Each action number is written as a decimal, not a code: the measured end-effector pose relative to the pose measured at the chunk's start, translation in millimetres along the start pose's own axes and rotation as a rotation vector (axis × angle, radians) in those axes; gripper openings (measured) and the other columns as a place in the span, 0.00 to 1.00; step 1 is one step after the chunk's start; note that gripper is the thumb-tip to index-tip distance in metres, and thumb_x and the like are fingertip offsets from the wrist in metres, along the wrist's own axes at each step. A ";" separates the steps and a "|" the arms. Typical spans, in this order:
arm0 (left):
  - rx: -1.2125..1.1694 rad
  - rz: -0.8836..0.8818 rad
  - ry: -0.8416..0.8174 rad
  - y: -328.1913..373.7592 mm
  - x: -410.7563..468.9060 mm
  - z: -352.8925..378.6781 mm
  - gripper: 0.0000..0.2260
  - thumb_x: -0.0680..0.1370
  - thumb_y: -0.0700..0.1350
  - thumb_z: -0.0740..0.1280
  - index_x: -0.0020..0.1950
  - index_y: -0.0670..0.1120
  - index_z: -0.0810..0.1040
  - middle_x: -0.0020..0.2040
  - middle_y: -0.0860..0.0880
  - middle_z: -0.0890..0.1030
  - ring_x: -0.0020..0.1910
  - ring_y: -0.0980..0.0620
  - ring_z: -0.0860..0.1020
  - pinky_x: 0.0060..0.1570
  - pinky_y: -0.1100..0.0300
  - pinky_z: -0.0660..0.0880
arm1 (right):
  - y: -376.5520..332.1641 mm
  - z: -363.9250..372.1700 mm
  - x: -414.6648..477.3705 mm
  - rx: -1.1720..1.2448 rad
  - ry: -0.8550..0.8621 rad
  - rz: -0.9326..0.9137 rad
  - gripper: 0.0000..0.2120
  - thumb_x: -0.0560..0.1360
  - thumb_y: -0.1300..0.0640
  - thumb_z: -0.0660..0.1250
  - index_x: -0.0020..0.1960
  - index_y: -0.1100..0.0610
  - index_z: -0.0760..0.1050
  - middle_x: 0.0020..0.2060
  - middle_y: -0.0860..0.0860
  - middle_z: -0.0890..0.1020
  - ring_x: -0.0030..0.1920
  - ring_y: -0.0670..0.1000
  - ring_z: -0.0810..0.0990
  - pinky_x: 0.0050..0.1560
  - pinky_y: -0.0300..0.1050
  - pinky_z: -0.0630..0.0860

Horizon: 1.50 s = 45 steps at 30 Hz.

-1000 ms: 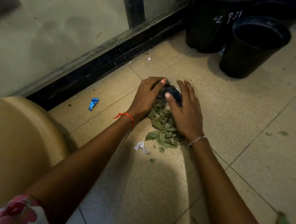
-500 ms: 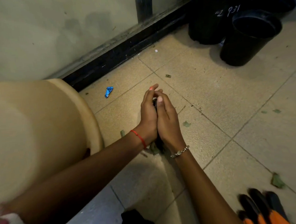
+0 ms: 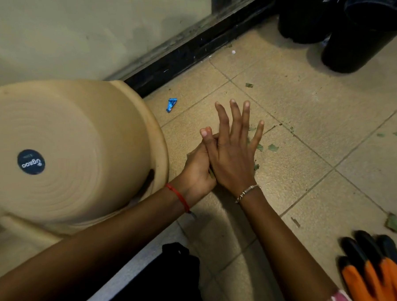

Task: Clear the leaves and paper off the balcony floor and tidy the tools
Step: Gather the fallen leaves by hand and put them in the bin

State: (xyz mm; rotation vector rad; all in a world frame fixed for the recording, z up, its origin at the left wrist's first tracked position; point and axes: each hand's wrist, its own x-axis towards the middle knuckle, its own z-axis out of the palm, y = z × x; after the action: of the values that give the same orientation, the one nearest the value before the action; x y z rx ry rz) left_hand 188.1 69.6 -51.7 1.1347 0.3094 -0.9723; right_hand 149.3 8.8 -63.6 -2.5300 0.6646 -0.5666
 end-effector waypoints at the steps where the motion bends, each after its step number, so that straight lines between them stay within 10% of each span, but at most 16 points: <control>1: 0.015 0.004 0.030 -1.0 0.2 -0.6 0.21 0.74 0.59 0.65 0.56 0.43 0.79 0.58 0.44 0.80 0.57 0.48 0.79 0.62 0.54 0.73 | -1.1 0.9 -1.4 -0.021 0.030 -0.006 0.29 0.78 0.40 0.45 0.76 0.51 0.55 0.76 0.54 0.56 0.76 0.53 0.44 0.71 0.60 0.37; 5: -0.012 0.024 0.098 -2.4 -3.3 5.8 0.25 0.76 0.60 0.62 0.57 0.39 0.77 0.54 0.44 0.82 0.52 0.49 0.81 0.58 0.54 0.76 | -8.1 -6.8 -6.3 0.355 -0.030 0.109 0.31 0.75 0.37 0.49 0.73 0.51 0.60 0.72 0.52 0.61 0.75 0.52 0.52 0.74 0.59 0.45; 9: -0.067 0.063 0.159 10.3 -11.3 15.5 0.20 0.80 0.54 0.59 0.31 0.47 0.64 0.19 0.53 0.64 0.15 0.59 0.62 0.16 0.70 0.59 | 15.9 -23.1 -10.6 0.553 0.045 0.256 0.30 0.75 0.37 0.47 0.68 0.53 0.66 0.68 0.51 0.65 0.70 0.53 0.64 0.69 0.60 0.60; 14: -0.053 0.061 0.142 12.6 -24.0 6.2 0.21 0.81 0.52 0.57 0.30 0.48 0.61 0.18 0.54 0.61 0.16 0.59 0.58 0.16 0.70 0.54 | 42.8 -34.3 -51.1 0.565 -0.076 0.229 0.26 0.79 0.43 0.50 0.70 0.57 0.63 0.67 0.51 0.65 0.65 0.43 0.67 0.65 0.36 0.65; 18: -0.014 0.028 0.075 2.9 -41.6 -7.3 0.20 0.81 0.52 0.57 0.30 0.48 0.60 0.19 0.54 0.60 0.16 0.59 0.58 0.17 0.70 0.54 | 48.1 -30.8 -91.8 0.267 -0.303 0.075 0.42 0.70 0.30 0.56 0.75 0.51 0.49 0.75 0.54 0.53 0.75 0.52 0.54 0.74 0.54 0.57; 29: -0.157 -0.101 0.060 -20.5 -63.3 -41.4 0.20 0.81 0.52 0.57 0.31 0.48 0.59 0.18 0.53 0.60 0.15 0.60 0.58 0.14 0.71 0.55 | 41.7 2.6 -29.2 -0.148 -0.226 0.056 0.50 0.64 0.24 0.59 0.76 0.50 0.53 0.76 0.58 0.49 0.76 0.61 0.44 0.74 0.56 0.41; 35: -0.148 -0.117 0.083 -21.3 -55.9 -45.6 0.20 0.81 0.53 0.57 0.31 0.48 0.60 0.18 0.54 0.61 0.15 0.60 0.58 0.13 0.70 0.55 | 34.0 11.5 -20.4 0.101 -0.226 -0.181 0.17 0.77 0.47 0.61 0.60 0.57 0.73 0.63 0.54 0.73 0.64 0.52 0.70 0.59 0.47 0.71; 39: -0.155 -0.133 0.082 -23.4 -53.9 -48.9 0.20 0.82 0.53 0.56 0.31 0.48 0.61 0.18 0.53 0.62 0.15 0.59 0.59 0.14 0.70 0.55 | 35.7 12.3 -39.0 0.299 -0.135 -0.200 0.07 0.76 0.62 0.62 0.51 0.63 0.76 0.53 0.57 0.78 0.56 0.54 0.76 0.53 0.42 0.71; 45: -0.233 -0.144 0.061 -25.9 -50.5 -48.6 0.19 0.82 0.53 0.56 0.32 0.47 0.63 0.19 0.53 0.64 0.15 0.59 0.61 0.13 0.69 0.57 | 31.4 -6.2 -36.9 0.691 0.103 0.353 0.12 0.68 0.74 0.66 0.42 0.59 0.81 0.41 0.52 0.81 0.42 0.44 0.79 0.43 0.34 0.74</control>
State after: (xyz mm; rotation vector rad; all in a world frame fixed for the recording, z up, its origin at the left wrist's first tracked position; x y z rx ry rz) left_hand 151.1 134.4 -55.6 0.9398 0.5452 -1.0003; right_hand 105.8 2.3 -84.9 -1.7089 0.7681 -0.6592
